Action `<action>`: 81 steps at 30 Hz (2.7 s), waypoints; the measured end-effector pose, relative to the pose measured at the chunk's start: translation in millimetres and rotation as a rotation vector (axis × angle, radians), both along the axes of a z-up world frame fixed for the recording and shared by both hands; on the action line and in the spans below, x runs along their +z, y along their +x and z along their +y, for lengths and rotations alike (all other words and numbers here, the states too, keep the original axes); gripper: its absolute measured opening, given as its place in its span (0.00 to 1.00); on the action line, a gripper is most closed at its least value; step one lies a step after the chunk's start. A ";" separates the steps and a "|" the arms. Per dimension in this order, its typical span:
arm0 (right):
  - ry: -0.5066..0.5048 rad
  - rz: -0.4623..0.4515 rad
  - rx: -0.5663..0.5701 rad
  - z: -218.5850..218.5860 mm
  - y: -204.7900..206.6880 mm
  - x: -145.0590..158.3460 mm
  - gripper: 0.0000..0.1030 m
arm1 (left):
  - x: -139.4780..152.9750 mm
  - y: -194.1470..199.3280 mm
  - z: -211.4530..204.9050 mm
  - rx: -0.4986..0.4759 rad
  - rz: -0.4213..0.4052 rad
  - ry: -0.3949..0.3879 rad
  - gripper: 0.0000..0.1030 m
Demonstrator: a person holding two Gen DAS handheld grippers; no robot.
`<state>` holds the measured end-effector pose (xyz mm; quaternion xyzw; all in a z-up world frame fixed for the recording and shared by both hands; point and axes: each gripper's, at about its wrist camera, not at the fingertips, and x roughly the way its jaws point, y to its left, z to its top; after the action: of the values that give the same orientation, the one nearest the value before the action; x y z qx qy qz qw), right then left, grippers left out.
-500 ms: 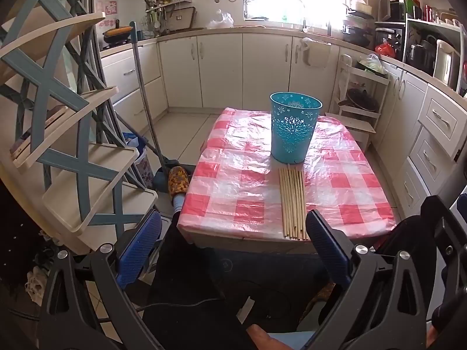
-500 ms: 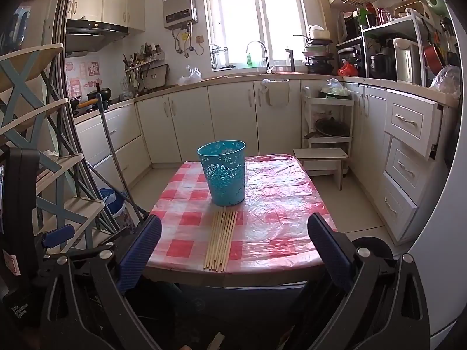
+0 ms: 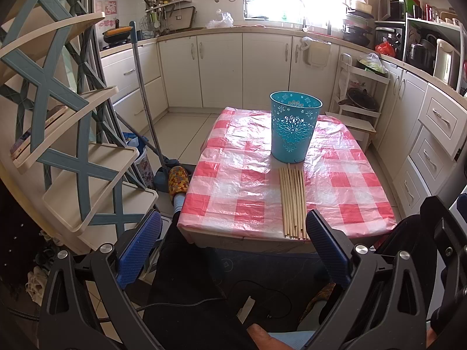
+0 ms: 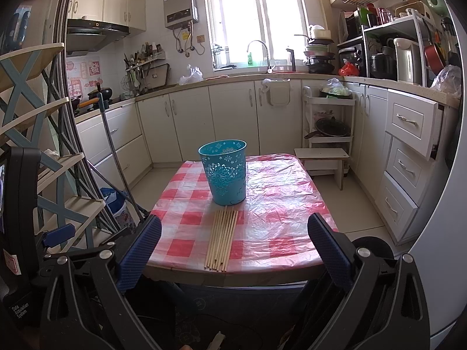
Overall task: Organize utensils
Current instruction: 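Move both grippers toward the wooden chopsticks beside the teal bin, then lower the left gripper onto one chopstick and close on it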
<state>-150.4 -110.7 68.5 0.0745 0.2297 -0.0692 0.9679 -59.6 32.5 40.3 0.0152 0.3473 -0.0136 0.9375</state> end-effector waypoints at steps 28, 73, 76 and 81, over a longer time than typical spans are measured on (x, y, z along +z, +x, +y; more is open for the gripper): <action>0.022 0.135 0.015 -21.6 88.0 -52.8 0.93 | -55.8 70.9 -16.4 -0.001 0.160 0.050 0.92; 0.125 0.488 0.176 -56.2 274.3 -195.9 0.25 | -149.3 175.9 -27.1 0.012 0.348 0.100 0.92; 0.116 0.488 0.180 -55.0 275.4 -195.9 0.25 | -150.9 180.3 -32.4 0.005 0.348 0.108 0.92; 0.172 0.462 0.213 -54.7 278.3 -192.3 0.25 | -155.3 190.1 -38.9 0.002 0.362 0.098 0.92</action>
<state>128.0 -165.4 -123.8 0.1141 0.4562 0.0377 0.8818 130.5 -6.5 -115.1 0.0577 0.5105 0.0015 0.8579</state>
